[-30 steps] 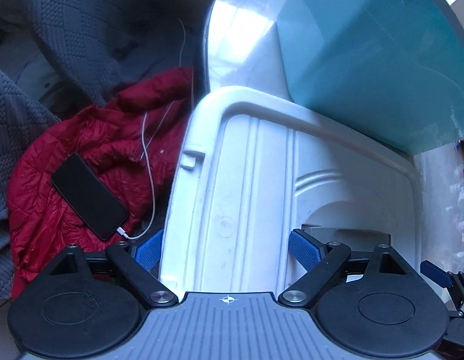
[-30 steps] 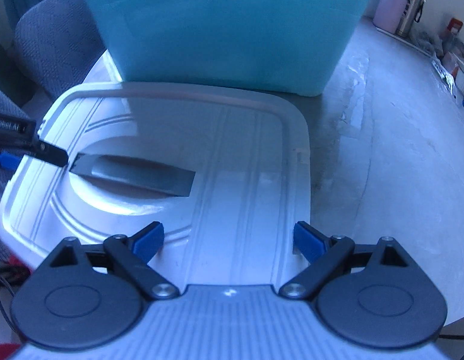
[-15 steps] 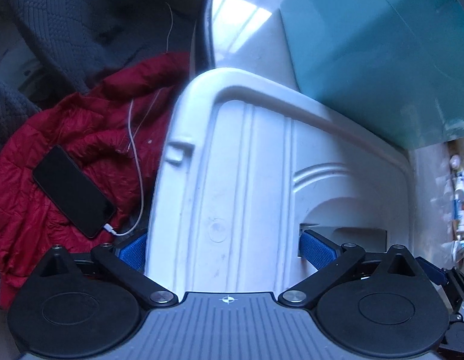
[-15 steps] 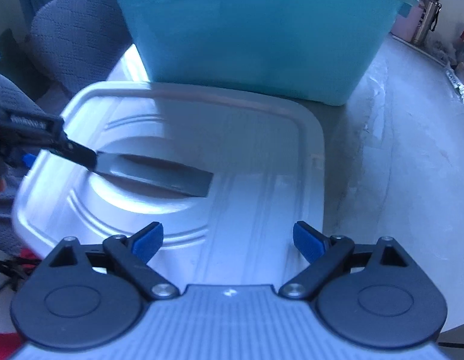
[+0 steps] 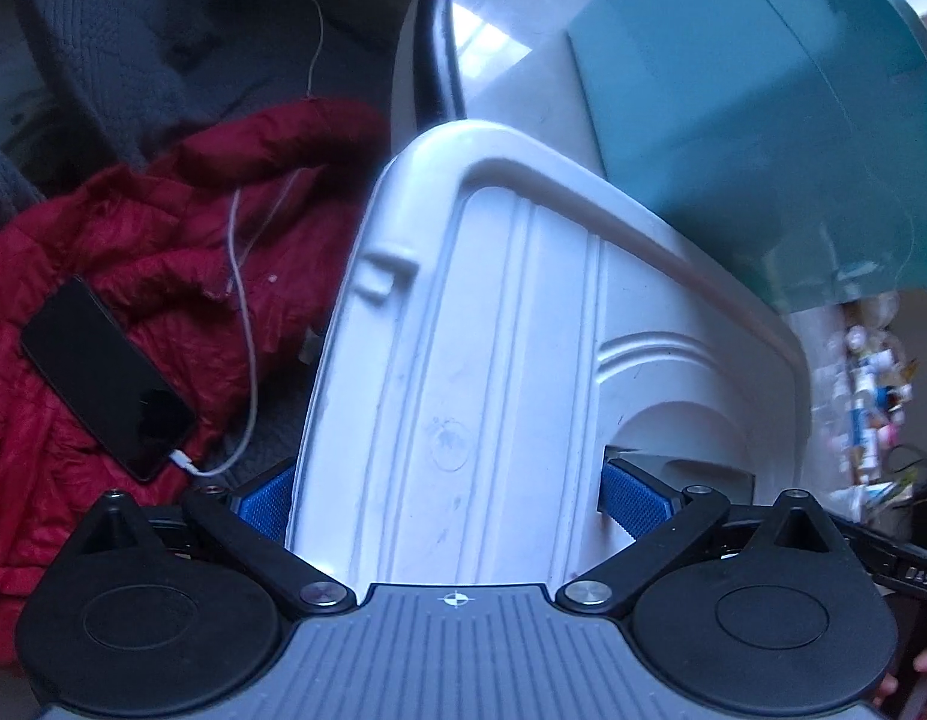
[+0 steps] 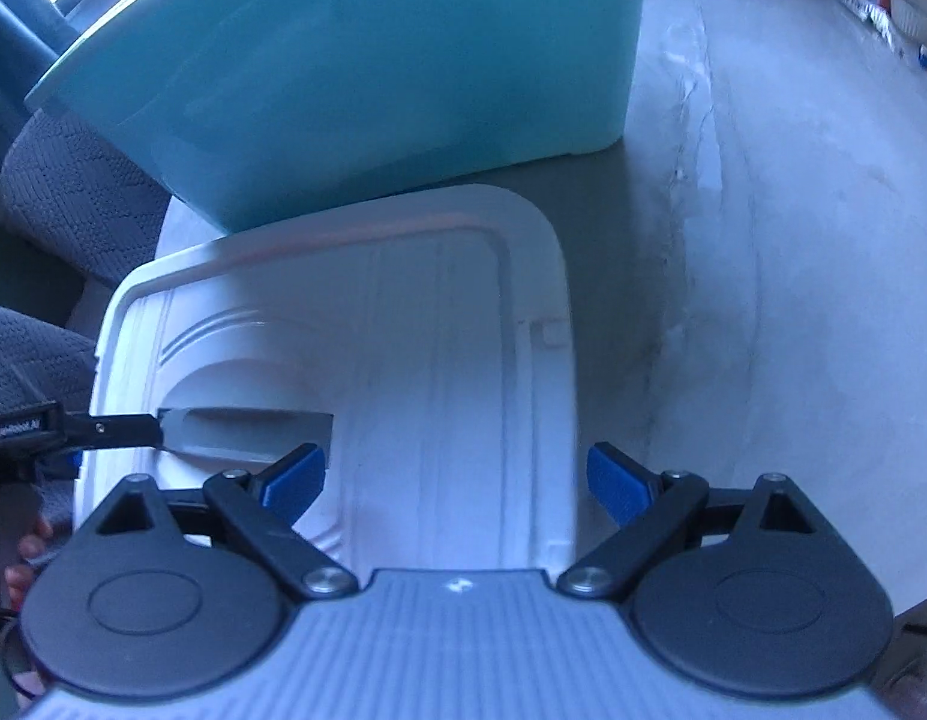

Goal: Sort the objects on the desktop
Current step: 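Grip one rim of the white lid with the left gripper while the right grips the opposite rim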

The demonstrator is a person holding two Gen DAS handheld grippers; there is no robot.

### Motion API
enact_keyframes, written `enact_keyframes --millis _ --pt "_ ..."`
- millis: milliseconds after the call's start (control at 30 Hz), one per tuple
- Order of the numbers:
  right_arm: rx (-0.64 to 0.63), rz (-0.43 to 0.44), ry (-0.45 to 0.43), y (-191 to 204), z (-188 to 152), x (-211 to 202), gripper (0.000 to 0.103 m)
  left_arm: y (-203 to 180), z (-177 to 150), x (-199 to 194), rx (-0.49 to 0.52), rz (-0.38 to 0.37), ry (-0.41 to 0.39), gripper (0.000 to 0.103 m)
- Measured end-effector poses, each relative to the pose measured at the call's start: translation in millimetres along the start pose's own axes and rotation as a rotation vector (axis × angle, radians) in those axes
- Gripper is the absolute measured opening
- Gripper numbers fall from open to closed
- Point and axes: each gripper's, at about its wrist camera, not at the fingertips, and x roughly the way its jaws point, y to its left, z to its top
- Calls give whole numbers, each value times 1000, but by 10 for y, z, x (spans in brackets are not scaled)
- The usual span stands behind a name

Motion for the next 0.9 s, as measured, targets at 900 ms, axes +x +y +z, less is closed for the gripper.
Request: enact_keyframes --millis 900 --pt "51 193 -5 -112 -60 -65 97 547 115 120 -55 -163 -16 103"
